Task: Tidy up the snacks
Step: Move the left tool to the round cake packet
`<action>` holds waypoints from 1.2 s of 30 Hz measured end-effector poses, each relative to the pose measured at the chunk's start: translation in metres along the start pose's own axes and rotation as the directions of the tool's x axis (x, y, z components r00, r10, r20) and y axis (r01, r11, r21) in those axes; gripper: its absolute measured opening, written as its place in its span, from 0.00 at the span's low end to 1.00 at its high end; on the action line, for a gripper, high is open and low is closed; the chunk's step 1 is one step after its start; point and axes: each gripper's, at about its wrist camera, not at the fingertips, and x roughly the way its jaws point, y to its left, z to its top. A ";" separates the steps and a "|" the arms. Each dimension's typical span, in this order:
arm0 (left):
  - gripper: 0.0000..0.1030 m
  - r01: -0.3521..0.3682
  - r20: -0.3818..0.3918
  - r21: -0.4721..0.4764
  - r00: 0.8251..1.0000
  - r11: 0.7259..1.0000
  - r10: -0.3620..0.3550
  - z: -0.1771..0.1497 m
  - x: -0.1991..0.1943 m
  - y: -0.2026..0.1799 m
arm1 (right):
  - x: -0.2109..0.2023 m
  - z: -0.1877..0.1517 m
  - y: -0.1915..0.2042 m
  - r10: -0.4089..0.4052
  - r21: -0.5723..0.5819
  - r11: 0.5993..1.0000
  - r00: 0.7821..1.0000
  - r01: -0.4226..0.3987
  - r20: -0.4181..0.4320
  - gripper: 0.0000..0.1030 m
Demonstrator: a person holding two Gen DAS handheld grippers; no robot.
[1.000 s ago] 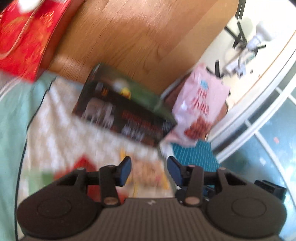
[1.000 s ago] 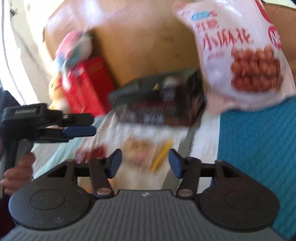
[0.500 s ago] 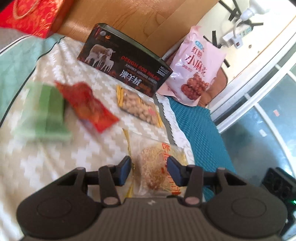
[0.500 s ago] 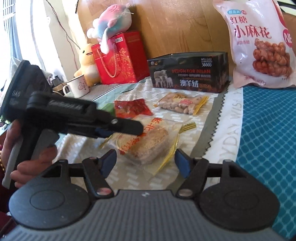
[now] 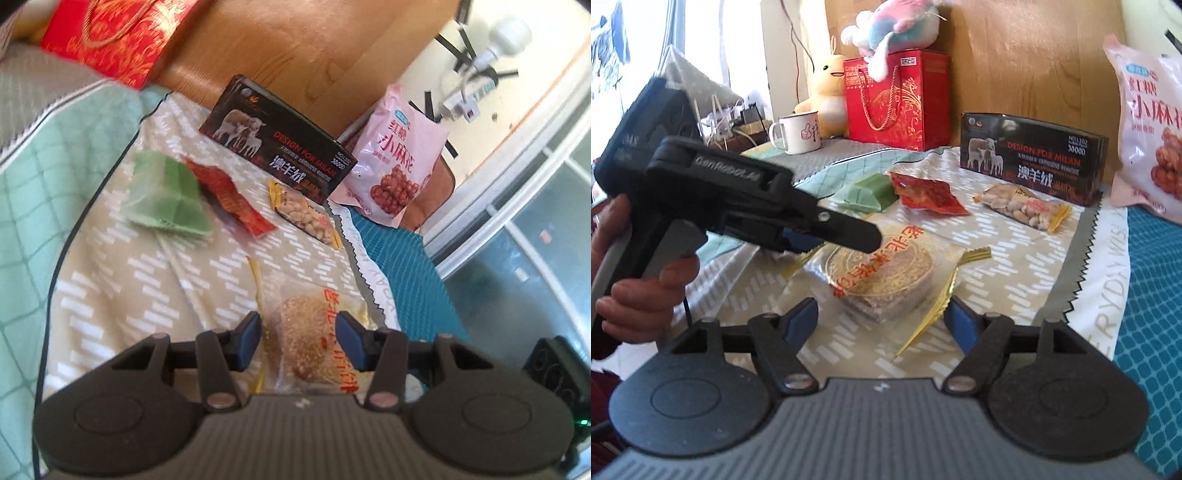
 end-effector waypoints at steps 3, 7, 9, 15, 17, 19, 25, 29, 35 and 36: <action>0.46 -0.024 0.018 0.058 1.000 0.998 0.023 -0.001 0.007 -0.007 | 0.000 0.000 -0.001 -0.013 0.002 1.000 1.000 0.013 0.002 0.75; 0.46 -0.023 0.040 0.080 0.999 0.997 0.020 -0.005 0.007 -0.008 | 0.001 0.000 0.000 -0.031 0.005 0.999 1.000 0.031 0.003 0.76; 0.46 -0.002 0.042 0.058 0.999 0.998 0.000 -0.005 0.006 -0.003 | 0.002 0.000 -0.001 -0.036 0.004 0.999 0.999 0.036 0.002 0.76; 0.46 0.042 0.048 0.010 0.998 0.999 -0.042 -0.004 0.004 0.007 | 0.002 0.000 0.002 -0.049 -0.012 0.999 0.999 0.049 -0.001 0.76; 0.46 0.039 0.050 0.016 0.998 0.999 -0.039 -0.004 0.004 0.006 | 0.002 0.000 0.001 -0.050 -0.018 0.999 0.999 0.050 -0.002 0.76; 0.46 0.030 0.051 0.028 0.998 0.999 -0.031 -0.005 0.005 0.004 | 0.002 0.000 0.000 -0.047 -0.021 0.999 0.999 0.047 -0.002 0.76; 0.47 0.012 0.053 0.054 0.998 0.998 -0.015 -0.005 0.005 0.000 | 0.002 0.000 0.002 -0.048 -0.016 0.999 0.999 0.048 -0.001 0.76; 0.47 0.005 0.054 0.066 0.999 0.998 -0.009 -0.006 0.005 -0.001 | 0.002 0.000 0.000 -0.048 -0.009 0.999 0.999 0.048 0.001 0.76; 0.49 -0.004 0.055 0.083 0.998 0.997 -0.001 -0.006 0.005 -0.003 | 0.002 0.000 0.000 -0.050 0.002 0.999 0.999 0.050 0.005 0.76; 0.49 -0.006 0.056 0.084 0.998 0.996 0.001 -0.006 0.005 -0.003 | 0.001 0.000 -0.001 -0.049 0.002 0.999 0.999 0.049 0.005 0.76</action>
